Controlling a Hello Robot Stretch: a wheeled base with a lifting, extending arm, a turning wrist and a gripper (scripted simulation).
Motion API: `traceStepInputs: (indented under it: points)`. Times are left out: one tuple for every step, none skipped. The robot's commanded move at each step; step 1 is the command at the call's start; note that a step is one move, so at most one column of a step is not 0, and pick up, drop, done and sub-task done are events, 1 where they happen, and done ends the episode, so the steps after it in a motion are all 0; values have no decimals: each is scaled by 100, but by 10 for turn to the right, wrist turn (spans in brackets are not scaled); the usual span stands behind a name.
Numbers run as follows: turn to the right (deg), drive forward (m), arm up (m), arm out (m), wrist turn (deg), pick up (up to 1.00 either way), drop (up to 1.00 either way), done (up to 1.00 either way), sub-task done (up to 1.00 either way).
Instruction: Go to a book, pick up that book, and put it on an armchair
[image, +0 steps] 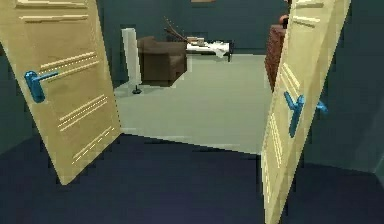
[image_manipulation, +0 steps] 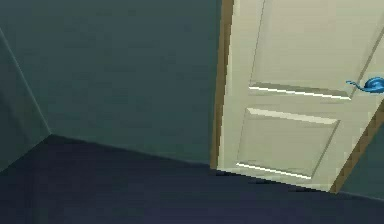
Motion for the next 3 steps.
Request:
traceStepInputs:
  points:
    - [-30, 0, 0, 0, 0, 0, 0, 0, 0]
    - [0, 85, 0, 0, 0, 0, 0, 0, 0]
    - [120, 0, 0, 0, 0, 0, 0, 0, 0]
